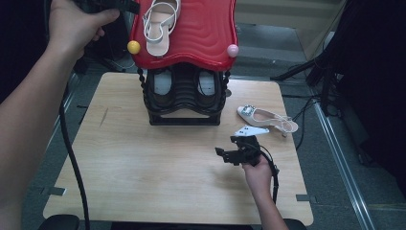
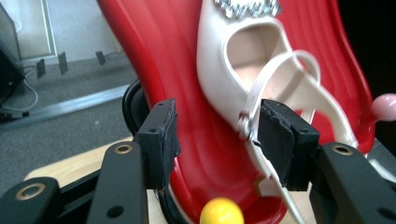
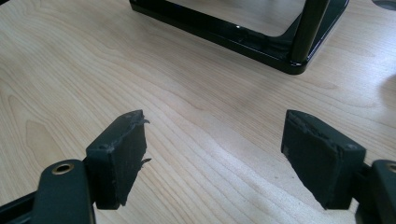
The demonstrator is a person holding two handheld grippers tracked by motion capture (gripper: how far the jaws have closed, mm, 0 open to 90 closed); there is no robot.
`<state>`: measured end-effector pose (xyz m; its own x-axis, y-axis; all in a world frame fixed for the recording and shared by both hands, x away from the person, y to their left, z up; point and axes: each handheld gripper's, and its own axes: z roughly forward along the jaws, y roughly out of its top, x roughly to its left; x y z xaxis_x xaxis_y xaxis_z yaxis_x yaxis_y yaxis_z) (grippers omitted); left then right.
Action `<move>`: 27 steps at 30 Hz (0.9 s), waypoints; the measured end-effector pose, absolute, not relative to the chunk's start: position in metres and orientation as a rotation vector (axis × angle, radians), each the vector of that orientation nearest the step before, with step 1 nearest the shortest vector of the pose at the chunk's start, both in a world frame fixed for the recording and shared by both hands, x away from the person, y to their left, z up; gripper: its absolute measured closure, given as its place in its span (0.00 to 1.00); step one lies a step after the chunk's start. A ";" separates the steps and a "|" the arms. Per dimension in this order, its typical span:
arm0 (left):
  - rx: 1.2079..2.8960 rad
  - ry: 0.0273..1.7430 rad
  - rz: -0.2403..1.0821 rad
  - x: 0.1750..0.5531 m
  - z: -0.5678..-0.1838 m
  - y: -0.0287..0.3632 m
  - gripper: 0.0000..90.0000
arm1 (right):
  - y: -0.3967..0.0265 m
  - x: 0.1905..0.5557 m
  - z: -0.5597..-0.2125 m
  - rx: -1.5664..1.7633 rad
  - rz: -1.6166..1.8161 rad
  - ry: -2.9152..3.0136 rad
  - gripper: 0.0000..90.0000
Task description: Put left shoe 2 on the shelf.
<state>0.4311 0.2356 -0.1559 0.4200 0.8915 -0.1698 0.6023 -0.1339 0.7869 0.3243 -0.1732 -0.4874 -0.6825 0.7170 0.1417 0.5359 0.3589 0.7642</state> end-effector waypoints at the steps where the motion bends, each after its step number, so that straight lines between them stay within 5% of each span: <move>1: 1.835 1.281 0.431 0.430 -0.157 0.237 0.53 | -0.174 0.324 -0.487 1.128 1.226 2.400 0.26; 27: 1.877 1.325 0.428 0.419 -0.231 0.284 0.49 | -0.192 0.331 -0.485 1.162 1.364 2.373 0.28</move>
<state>0.4191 0.2842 -0.2307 0.3990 0.9030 -0.1593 0.6393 -0.1493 0.7544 0.3312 -0.1924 -0.4850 -0.6830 0.6957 0.2226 0.5425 0.2789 0.7924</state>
